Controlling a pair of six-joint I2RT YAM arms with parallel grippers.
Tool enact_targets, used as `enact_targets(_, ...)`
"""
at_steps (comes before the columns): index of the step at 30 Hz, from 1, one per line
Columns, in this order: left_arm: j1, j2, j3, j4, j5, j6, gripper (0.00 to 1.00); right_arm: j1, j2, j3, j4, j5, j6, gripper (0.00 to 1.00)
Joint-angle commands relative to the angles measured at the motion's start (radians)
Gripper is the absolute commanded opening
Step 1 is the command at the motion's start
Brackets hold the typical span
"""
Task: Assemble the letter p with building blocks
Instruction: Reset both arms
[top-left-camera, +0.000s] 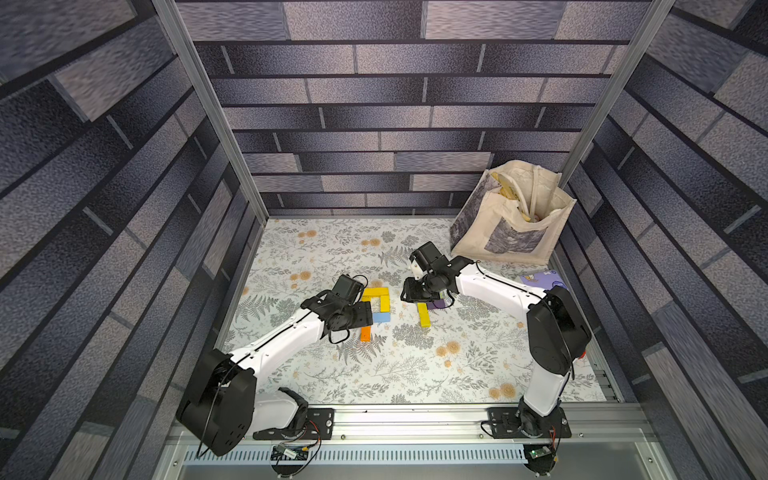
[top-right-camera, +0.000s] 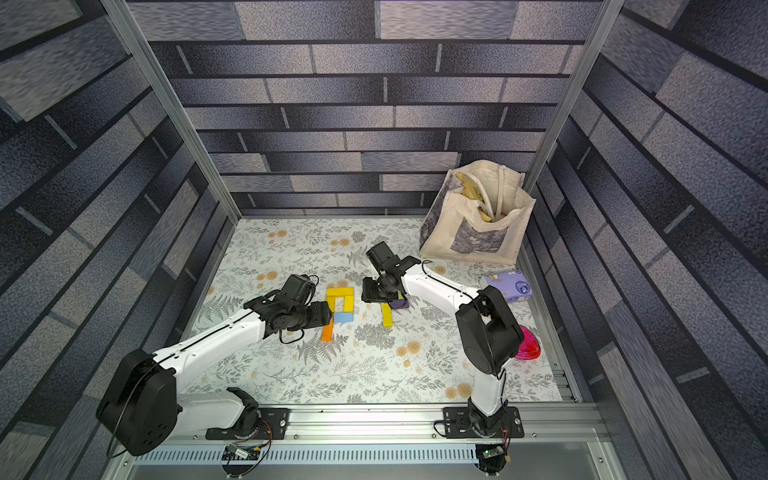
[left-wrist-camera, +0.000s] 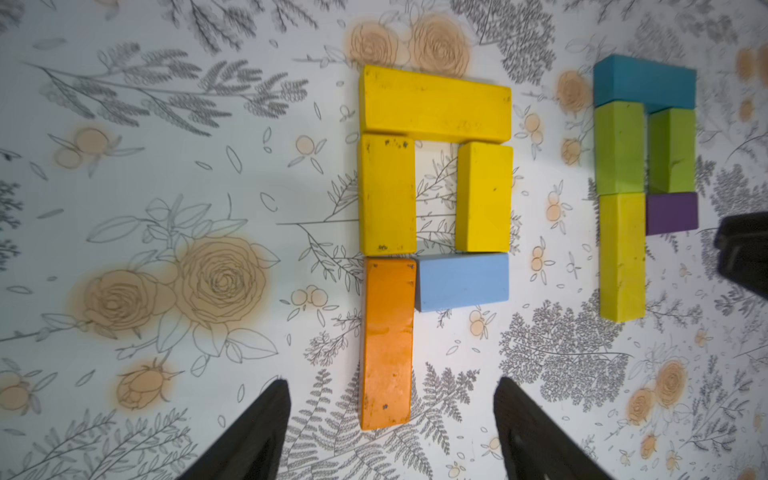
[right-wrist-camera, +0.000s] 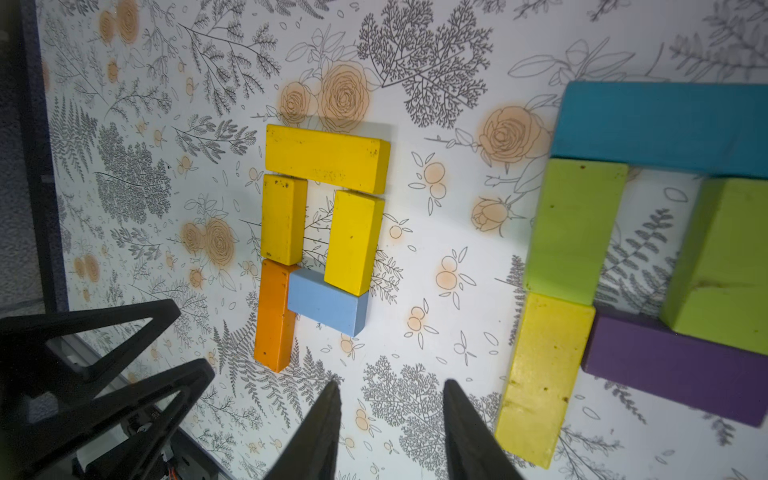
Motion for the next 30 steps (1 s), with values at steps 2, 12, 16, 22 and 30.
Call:
enact_targets(2,0.082,-0.051,0.069,0.033,-0.091,0.088,0.99,-0.031,-0.104,0.023,-0.031,0.195,-0.080,0.97)
enact_targets(12,0.227,0.034,-0.016,0.598,-0.491,0.475,1.00,-0.343,-0.263,-0.236,0.413,0.712,-0.377,1.00)
enact_targets(16,0.294,0.061,-0.219,0.988,-0.438,0.646,1.00,-0.406,-0.256,-0.443,0.676,0.779,-0.500,1.00)
enact_targets(22,0.424,0.095,-0.243,0.993,-0.291,0.576,1.00,-0.439,-0.221,-0.535,0.822,0.689,-0.524,1.00)
enact_targets(30,0.466,0.069,-0.306,1.032,-0.237,0.589,1.00,-0.470,-0.273,-0.622,0.954,0.629,-0.529,1.00)
